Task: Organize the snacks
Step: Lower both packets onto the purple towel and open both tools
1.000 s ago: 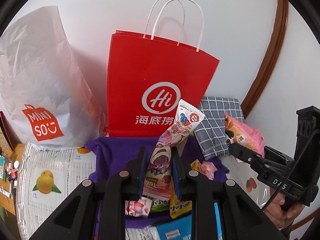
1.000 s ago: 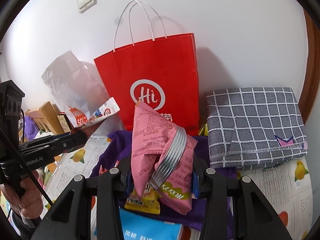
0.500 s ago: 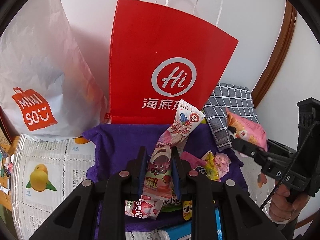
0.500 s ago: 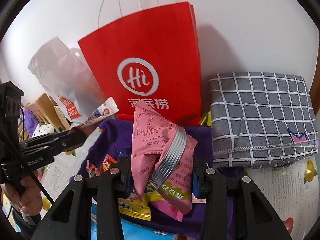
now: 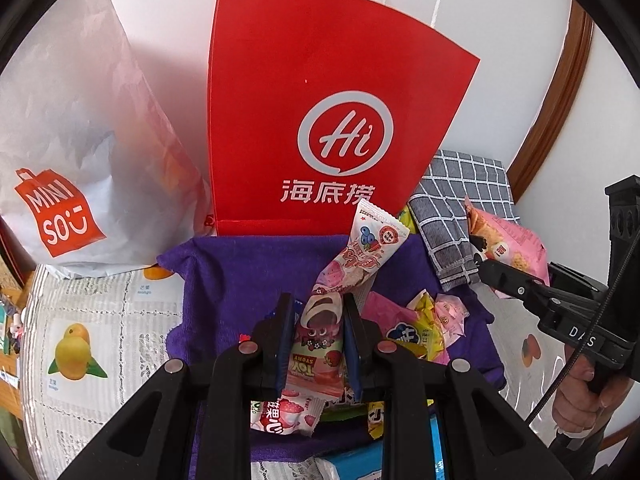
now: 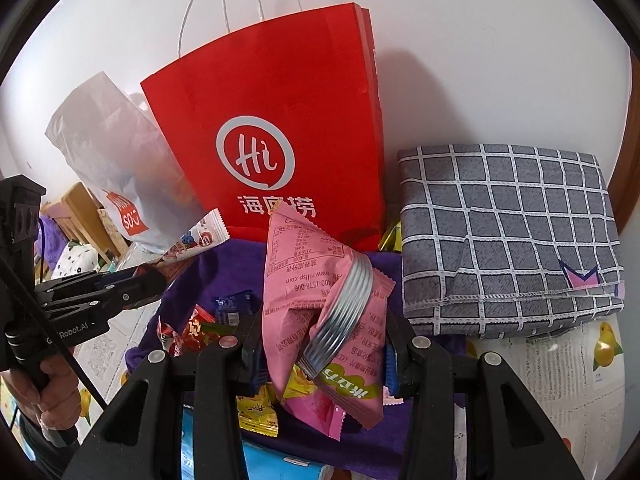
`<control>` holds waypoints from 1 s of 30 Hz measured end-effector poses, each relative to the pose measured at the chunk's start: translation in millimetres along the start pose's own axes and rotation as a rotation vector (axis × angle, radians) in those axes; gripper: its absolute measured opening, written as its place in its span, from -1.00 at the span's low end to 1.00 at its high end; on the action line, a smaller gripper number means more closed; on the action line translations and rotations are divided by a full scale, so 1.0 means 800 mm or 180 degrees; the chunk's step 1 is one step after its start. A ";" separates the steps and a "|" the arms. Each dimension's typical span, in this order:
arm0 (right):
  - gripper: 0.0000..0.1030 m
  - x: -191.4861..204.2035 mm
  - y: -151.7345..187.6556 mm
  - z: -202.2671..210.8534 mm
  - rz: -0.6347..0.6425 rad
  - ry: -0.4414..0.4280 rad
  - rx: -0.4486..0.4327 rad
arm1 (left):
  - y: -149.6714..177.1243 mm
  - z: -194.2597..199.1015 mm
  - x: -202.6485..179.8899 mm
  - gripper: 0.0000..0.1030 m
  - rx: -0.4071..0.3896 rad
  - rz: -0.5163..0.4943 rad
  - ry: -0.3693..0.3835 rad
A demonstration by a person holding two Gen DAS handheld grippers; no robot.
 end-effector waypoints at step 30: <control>-0.16 0.020 0.018 -0.052 0.0160 -0.0025 0.0456 | 0.015 -0.032 0.000 -0.57 0.0250 -0.0040 -0.0126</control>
Point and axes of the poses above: each gripper's, at about its wrist camera, not at the fingertips, and z roughly against the way its jaws point, x to its left, y to its underside, the point moved 3 cm from there along -z, roughly the way its jaws point, and after that the axes turned 8 degrees about z, right-handed, at the moved point
